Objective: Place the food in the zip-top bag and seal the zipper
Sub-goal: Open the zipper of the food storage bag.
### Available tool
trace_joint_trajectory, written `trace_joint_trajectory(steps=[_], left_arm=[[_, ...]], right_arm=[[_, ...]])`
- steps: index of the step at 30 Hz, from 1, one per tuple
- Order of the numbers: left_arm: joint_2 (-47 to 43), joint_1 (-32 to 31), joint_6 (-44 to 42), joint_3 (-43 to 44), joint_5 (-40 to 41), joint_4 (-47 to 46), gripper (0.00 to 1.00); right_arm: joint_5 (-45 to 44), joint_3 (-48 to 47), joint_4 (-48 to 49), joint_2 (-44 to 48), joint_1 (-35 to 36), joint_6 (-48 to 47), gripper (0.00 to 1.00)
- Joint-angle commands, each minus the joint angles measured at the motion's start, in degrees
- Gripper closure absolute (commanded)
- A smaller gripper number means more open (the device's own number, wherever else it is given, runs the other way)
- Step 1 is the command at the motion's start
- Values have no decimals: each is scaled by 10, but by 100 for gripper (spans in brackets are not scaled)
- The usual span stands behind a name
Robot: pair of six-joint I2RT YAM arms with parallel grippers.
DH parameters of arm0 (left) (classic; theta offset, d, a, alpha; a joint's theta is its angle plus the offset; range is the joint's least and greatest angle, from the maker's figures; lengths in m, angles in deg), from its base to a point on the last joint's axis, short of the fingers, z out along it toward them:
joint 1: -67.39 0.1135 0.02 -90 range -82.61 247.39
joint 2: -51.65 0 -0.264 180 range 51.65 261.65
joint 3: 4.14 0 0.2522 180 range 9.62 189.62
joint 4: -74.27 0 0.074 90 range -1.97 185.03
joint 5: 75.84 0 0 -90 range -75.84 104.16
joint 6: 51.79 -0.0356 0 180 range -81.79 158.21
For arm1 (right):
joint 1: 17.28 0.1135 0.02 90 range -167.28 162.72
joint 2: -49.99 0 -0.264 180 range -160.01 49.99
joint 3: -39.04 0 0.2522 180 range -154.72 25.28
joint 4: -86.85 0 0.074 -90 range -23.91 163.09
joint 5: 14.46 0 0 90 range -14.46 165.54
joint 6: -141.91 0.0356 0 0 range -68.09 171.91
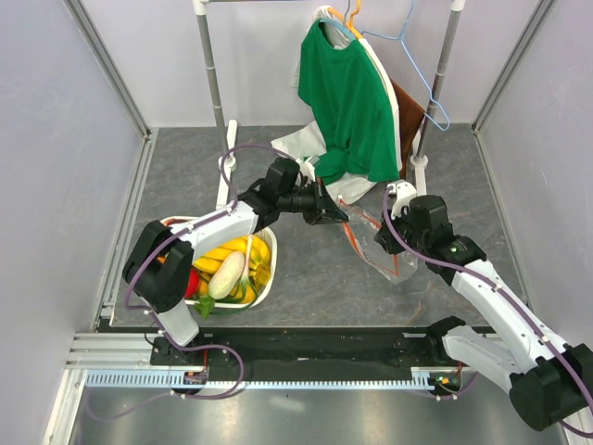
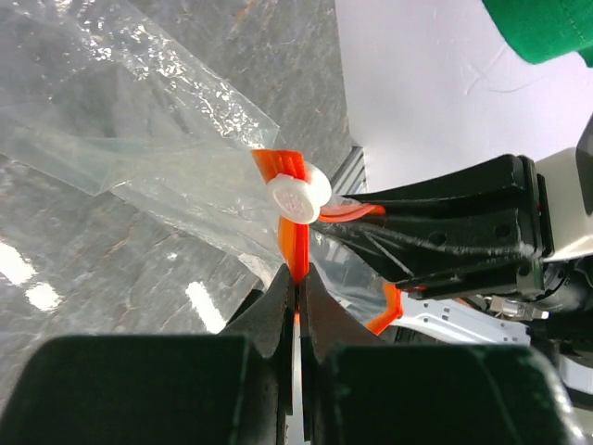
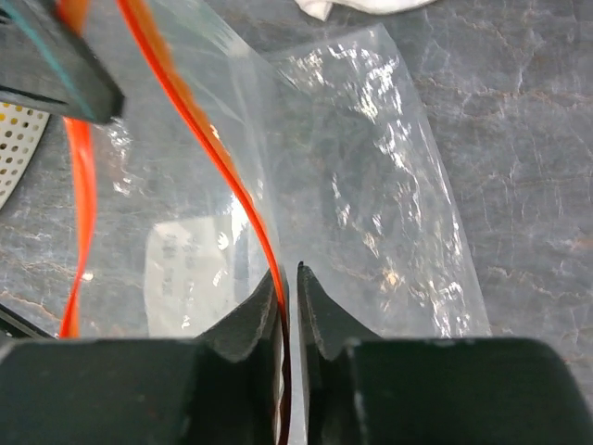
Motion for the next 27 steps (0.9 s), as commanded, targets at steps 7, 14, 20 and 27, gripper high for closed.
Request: trace_joint_trajectory(steps=[7,14,20,27], left_arm=[[-13,1,-92,22,-63,27,98],[-8,-9,-114,37,-59,46,98],[-1,-9,-156,61,-39,78,98],[40,15,-199,107,-51,85,83]], right_arm=[[20,-45,0,-40,1,12,53],[34,-62,-20,-48,1,-3,55],[22,-86,-79,-26,1,-13,100],[-10,-102,-80,10,2,58,100]])
